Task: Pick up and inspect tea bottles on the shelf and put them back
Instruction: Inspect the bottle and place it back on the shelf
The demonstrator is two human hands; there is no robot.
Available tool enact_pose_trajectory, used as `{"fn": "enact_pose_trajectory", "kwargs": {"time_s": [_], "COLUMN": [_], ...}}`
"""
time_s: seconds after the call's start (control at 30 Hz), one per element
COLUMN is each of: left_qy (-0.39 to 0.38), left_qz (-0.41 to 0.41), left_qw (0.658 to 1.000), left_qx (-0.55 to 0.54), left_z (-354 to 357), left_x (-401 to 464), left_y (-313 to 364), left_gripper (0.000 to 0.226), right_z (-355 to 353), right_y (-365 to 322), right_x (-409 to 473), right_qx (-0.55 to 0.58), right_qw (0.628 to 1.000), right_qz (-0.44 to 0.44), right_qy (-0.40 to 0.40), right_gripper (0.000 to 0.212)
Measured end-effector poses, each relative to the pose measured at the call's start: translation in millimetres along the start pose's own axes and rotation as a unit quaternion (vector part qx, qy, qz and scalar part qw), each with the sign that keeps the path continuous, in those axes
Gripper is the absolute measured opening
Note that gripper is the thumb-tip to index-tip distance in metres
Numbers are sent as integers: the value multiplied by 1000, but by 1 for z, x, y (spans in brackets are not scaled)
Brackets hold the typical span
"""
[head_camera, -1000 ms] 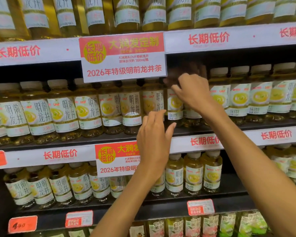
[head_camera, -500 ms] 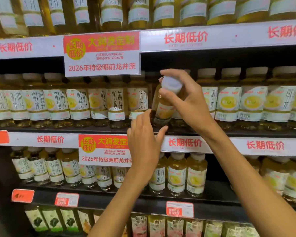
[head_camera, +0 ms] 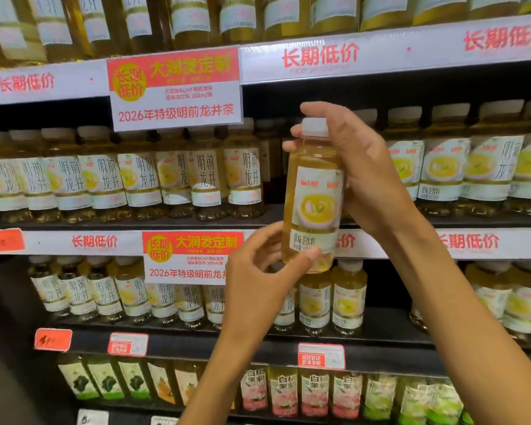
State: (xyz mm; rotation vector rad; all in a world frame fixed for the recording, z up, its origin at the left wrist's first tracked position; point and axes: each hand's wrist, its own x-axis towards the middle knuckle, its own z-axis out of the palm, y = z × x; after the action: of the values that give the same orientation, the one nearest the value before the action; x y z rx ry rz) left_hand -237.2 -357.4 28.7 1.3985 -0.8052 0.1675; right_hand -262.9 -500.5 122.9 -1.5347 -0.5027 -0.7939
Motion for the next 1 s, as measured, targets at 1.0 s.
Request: {"fn": "enact_pose_trajectory", "kwargs": {"time_s": [1.0], "left_qy": [-183], "left_qz": [-135], "left_qw": [917], "left_qx": [-327], "left_z": [-6], "left_x": [-13], "left_y": [-9], "left_gripper": [45], "right_z": [4], "right_y": [11], "right_x": [-9], "right_qx": [146], "right_qw": [983], "right_qz": [109], "right_qy": [-32], "right_gripper": [28]}}
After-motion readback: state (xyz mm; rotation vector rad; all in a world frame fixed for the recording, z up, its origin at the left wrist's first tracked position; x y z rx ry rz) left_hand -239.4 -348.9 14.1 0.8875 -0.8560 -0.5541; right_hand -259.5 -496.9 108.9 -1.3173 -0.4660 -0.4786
